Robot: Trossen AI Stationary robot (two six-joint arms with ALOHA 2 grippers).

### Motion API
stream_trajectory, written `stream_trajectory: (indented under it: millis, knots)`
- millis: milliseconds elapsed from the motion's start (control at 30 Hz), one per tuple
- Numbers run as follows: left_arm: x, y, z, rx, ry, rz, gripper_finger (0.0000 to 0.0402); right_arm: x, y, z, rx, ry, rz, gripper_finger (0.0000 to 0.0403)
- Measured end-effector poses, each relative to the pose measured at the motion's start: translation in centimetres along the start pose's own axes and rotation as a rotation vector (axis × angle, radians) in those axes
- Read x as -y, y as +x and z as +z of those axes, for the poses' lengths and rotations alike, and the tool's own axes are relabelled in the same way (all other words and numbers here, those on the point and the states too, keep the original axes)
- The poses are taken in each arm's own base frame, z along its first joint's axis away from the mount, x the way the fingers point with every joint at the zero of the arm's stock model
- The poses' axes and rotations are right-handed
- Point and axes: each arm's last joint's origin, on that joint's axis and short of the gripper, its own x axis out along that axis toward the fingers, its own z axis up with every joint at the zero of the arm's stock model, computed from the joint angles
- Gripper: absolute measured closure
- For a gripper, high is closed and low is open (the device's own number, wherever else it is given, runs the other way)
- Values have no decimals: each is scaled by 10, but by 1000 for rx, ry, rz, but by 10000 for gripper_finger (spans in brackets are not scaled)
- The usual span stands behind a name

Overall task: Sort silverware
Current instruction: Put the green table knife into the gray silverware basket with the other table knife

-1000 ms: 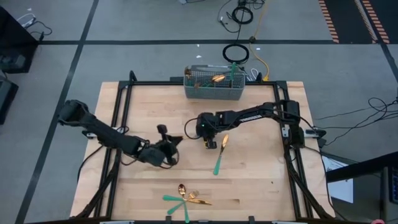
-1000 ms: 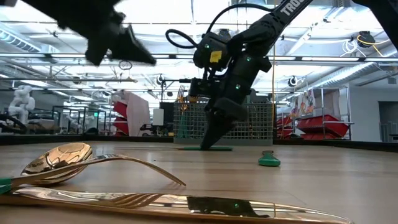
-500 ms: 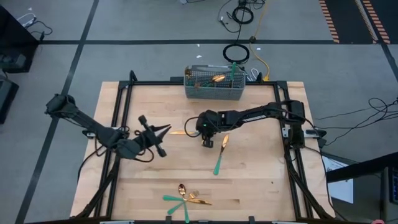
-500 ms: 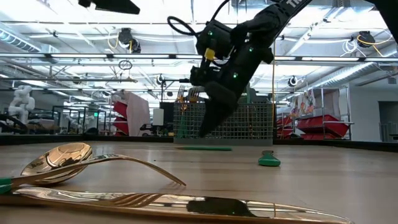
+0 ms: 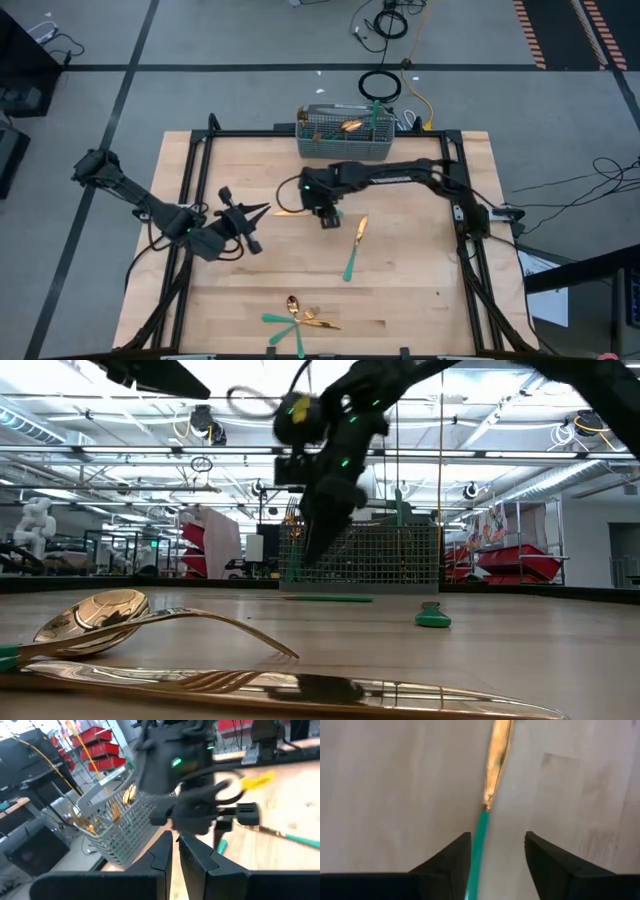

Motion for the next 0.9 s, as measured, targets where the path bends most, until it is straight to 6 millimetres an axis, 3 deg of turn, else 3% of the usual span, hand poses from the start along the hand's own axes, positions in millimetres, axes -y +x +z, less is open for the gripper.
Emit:
stream_trajectory:
  millis: [267, 600, 900]
  knots:
    - [5, -11, -9, -30, 52, -55, 360, 10, 32, 18, -65, -1, 35, 221]
    - [5, -22, -34, -217, -29, -180, 360, 2, 44, 14, -104, -1, 63, 227]
    - [7, -23, -38, -314, -32, -304, 360, 0, 83, 1, -206, -3, 82, 268]
